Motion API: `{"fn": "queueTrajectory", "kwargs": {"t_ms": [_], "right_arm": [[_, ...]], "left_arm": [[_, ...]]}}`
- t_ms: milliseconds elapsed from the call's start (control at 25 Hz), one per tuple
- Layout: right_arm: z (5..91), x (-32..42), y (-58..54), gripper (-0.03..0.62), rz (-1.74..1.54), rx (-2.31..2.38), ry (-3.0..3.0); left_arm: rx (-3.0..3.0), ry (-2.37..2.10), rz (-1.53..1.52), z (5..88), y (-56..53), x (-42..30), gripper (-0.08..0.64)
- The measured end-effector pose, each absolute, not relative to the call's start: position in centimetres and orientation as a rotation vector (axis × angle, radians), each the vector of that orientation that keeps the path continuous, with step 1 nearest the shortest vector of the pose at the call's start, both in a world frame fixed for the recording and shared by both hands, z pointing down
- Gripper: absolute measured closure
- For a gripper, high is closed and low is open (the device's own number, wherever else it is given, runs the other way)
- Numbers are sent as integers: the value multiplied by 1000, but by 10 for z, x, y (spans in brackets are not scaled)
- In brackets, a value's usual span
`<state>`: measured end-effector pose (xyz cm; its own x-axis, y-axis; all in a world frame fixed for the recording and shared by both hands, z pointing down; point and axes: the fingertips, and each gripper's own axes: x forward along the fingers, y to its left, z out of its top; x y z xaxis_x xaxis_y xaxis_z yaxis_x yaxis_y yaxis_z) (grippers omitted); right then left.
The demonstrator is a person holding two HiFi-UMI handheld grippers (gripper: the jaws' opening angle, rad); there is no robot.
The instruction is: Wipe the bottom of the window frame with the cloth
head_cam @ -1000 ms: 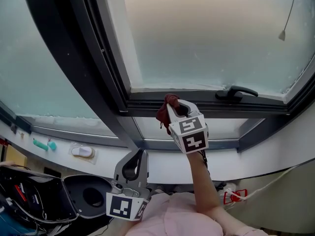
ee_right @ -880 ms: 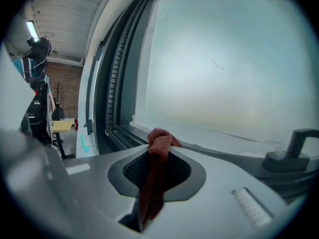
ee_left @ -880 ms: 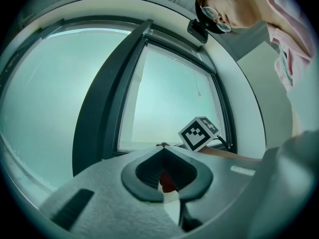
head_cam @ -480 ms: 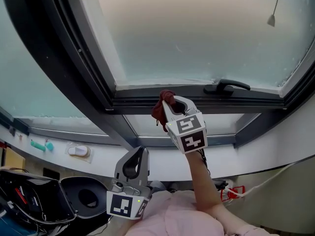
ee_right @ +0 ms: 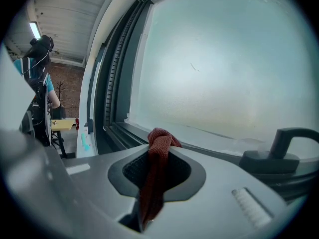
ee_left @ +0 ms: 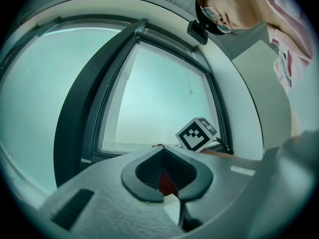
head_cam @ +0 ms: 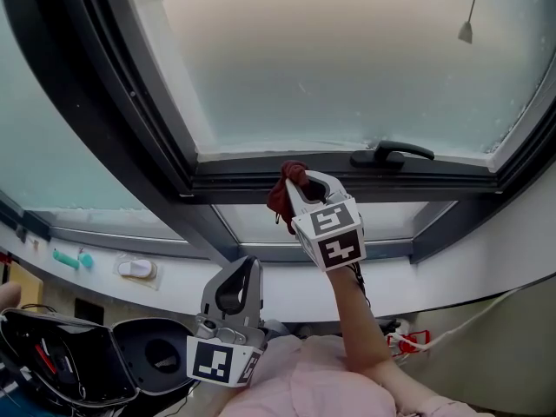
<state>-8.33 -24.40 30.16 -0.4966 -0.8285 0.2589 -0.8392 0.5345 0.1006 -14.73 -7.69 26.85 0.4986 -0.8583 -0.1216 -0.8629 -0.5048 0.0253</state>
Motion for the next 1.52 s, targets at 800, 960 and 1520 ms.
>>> {"fn": "queueTrajectory", "kwargs": {"t_ms": [800, 960, 1520], "right_arm": [[302, -47, -242, 537, 93, 1482, -2476], [302, -40, -242, 537, 101, 1505, -2471], [303, -15, -240, 537, 117, 1577, -2442]], "left_arm": [[-2690, 1529, 190, 270, -68, -136, 560], [-2689, 1535, 191, 270, -66, -137, 560], [-2687, 1538, 194, 270, -60, -135, 560]]}}
